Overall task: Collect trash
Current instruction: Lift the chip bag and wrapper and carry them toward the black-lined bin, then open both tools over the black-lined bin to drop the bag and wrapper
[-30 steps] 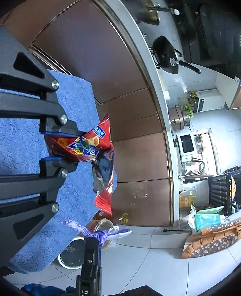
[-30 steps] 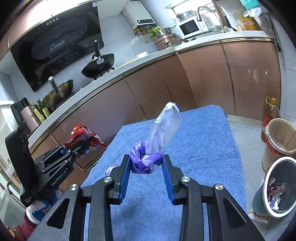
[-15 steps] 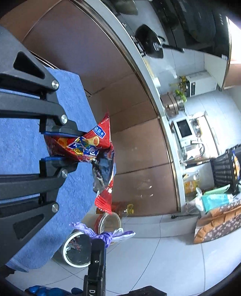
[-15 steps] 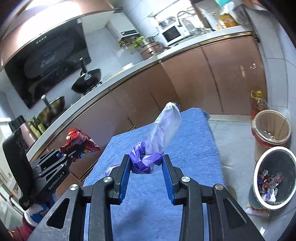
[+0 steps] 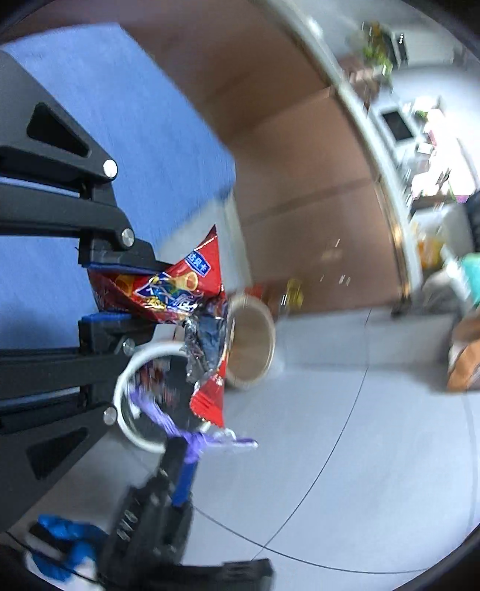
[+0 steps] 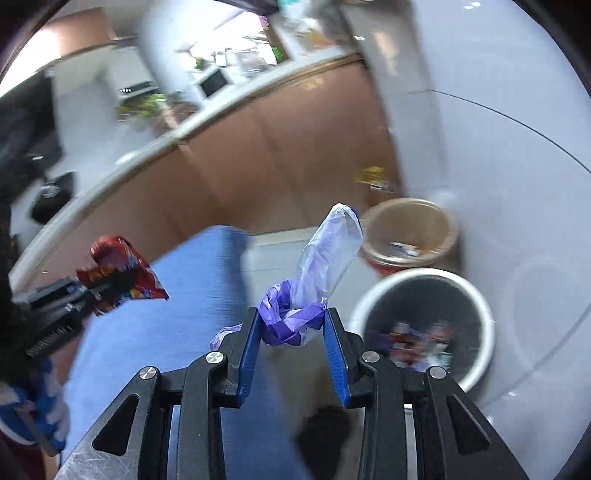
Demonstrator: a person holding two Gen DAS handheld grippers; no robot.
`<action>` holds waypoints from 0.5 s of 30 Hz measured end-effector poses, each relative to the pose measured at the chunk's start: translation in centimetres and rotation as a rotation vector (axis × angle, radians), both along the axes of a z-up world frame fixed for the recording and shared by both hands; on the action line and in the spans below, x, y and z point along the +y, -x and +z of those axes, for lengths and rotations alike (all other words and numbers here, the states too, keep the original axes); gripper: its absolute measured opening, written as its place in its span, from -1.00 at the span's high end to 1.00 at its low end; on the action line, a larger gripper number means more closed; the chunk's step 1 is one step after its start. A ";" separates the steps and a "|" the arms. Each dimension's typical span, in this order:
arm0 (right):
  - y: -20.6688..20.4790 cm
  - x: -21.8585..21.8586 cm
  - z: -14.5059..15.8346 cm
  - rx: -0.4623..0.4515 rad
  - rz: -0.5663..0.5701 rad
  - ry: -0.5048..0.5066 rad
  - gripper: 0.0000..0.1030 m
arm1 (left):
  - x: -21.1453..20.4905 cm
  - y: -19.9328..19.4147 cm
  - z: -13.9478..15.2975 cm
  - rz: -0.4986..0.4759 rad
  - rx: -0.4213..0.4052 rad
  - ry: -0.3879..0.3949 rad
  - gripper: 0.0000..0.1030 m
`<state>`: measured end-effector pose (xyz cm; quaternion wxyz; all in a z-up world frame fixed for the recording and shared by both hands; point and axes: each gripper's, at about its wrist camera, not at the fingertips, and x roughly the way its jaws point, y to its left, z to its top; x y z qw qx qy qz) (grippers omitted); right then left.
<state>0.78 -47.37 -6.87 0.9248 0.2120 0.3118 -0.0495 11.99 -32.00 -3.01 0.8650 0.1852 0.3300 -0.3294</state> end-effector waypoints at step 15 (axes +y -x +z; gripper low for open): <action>-3.5 -9.8 -9.0 0.226 -0.201 0.055 0.31 | -15.7 -7.3 -9.6 -0.107 0.328 0.072 0.22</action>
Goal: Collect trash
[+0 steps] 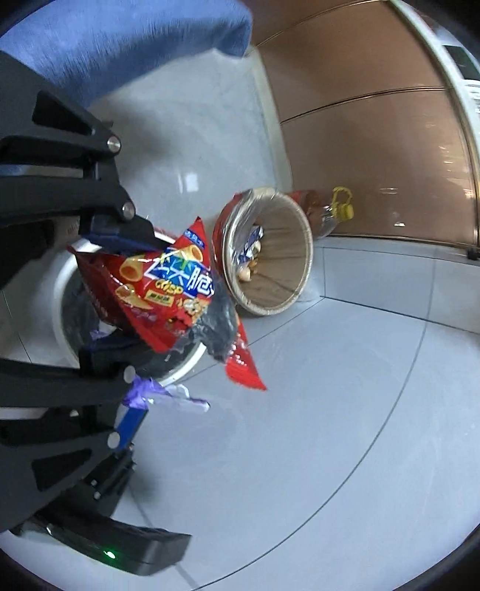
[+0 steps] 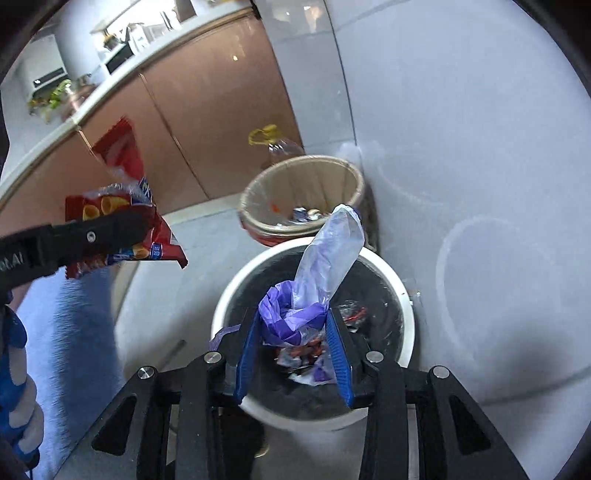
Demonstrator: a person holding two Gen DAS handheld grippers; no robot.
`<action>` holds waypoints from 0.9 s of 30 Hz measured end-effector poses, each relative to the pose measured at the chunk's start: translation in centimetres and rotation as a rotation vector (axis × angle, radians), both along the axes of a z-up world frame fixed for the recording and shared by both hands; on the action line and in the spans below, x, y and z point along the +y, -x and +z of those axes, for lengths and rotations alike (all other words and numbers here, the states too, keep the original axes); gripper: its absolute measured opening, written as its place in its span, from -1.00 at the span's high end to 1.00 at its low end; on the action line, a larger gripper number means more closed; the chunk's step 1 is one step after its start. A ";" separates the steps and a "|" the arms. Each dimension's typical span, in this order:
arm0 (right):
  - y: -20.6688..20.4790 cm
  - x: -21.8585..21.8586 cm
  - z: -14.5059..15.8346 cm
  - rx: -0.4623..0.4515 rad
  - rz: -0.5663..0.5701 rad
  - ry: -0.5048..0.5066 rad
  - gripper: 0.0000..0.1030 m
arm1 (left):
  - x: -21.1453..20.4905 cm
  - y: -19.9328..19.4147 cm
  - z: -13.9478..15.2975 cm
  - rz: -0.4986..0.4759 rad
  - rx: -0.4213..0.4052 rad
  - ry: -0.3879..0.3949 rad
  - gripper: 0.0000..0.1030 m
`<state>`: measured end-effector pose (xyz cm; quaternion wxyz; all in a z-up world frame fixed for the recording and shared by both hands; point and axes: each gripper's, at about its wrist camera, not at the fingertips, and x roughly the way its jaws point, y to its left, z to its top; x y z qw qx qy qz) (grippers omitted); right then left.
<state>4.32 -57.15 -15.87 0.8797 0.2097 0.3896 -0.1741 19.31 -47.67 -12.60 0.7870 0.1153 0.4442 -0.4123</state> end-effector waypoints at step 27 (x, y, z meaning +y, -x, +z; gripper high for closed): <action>3.6 11.6 11.8 -0.181 0.053 0.236 -0.58 | 18.6 4.4 9.4 0.267 -0.200 0.143 -0.32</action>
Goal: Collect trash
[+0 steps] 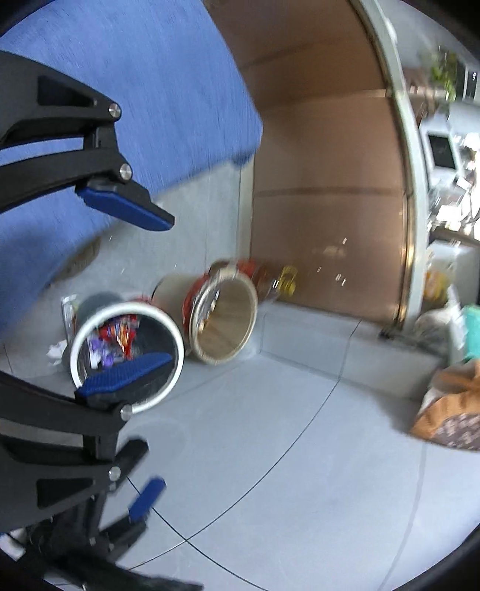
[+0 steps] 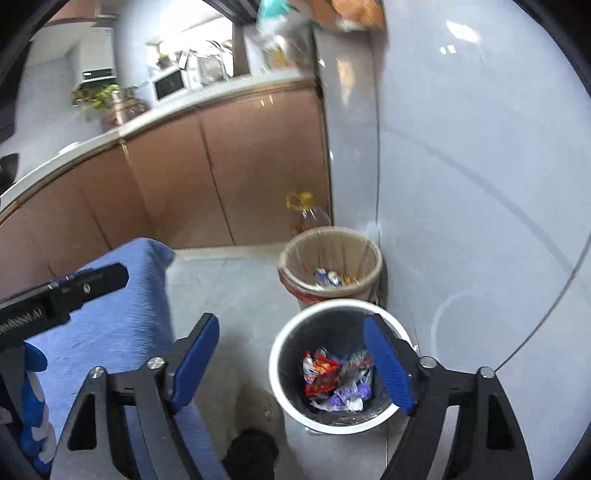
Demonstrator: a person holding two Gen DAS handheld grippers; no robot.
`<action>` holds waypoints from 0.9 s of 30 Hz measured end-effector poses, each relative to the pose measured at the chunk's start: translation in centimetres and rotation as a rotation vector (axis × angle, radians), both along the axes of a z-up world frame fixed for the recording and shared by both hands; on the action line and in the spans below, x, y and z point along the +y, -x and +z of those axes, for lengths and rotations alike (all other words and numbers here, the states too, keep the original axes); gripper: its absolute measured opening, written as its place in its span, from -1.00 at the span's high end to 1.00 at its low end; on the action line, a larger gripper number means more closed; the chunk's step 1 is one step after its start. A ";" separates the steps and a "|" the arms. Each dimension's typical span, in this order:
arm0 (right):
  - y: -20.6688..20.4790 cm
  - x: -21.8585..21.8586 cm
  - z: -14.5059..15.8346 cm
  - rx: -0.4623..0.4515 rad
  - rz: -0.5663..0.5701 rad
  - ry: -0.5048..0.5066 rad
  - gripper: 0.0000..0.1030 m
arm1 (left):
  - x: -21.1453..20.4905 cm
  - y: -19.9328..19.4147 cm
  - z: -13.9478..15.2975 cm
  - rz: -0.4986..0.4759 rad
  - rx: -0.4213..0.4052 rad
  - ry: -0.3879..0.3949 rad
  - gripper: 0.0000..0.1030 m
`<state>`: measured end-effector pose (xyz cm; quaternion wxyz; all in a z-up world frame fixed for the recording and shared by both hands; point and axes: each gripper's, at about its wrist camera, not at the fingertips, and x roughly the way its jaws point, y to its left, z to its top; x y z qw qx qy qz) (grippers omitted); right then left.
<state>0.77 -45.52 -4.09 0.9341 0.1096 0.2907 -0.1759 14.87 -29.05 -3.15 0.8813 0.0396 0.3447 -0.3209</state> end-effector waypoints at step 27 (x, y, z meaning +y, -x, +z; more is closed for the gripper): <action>4.9 14.8 2.6 -0.078 0.224 0.151 -1.00 | 21.1 10.9 3.0 0.453 -0.263 -0.057 -0.64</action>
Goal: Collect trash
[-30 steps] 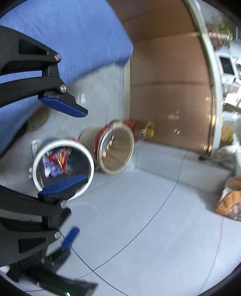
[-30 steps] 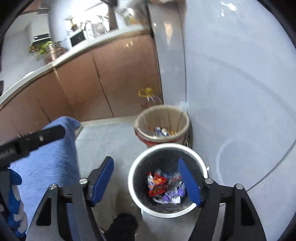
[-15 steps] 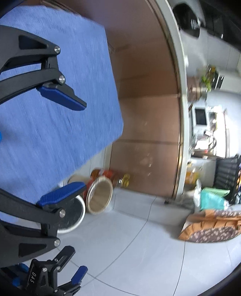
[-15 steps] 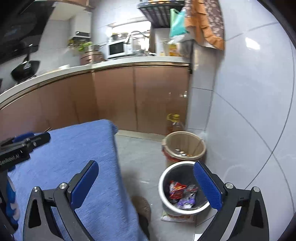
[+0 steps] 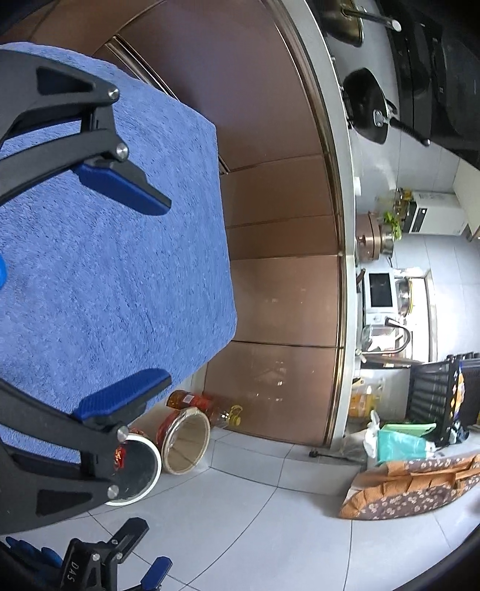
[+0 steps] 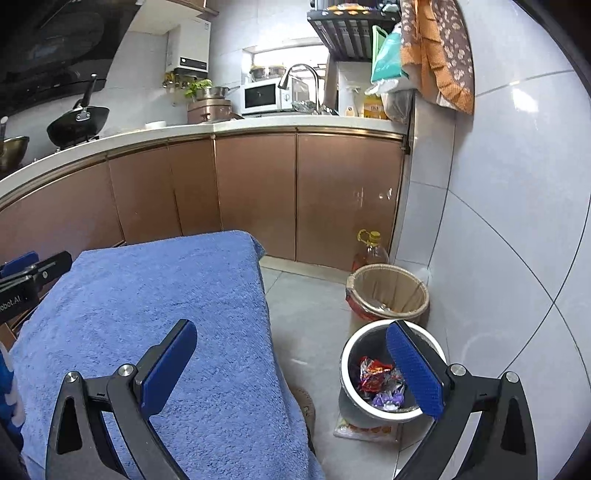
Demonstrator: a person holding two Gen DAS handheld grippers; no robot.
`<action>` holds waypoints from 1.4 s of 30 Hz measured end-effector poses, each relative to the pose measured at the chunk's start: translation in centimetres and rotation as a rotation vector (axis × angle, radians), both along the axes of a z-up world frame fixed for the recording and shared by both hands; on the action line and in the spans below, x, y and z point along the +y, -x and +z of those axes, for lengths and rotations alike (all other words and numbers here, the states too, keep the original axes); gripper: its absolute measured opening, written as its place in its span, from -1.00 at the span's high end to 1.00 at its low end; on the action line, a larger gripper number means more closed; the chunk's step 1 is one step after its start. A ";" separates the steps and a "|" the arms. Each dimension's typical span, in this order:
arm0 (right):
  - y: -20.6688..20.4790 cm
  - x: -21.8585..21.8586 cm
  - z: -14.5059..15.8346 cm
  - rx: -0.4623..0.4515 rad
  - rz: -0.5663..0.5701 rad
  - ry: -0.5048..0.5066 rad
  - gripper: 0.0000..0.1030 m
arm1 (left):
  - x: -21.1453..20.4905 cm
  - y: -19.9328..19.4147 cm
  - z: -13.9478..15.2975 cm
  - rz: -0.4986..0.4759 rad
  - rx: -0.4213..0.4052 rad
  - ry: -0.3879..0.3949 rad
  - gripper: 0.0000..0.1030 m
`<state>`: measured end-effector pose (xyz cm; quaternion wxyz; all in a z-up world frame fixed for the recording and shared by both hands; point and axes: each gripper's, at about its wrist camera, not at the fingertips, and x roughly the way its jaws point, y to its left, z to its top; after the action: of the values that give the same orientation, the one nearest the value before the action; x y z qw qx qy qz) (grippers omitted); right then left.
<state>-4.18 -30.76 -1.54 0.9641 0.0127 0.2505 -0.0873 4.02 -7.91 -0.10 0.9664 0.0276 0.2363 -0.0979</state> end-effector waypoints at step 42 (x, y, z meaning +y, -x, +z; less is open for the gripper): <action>-0.1 0.3 -0.1 -0.004 0.011 0.019 -1.00 | 0.4 1.6 -0.5 0.039 -0.020 -0.005 -0.64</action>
<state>-4.11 -30.48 -1.64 0.9651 0.0025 0.2480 -0.0842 2.46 -7.47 -0.57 0.9704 0.0265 0.2271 -0.0782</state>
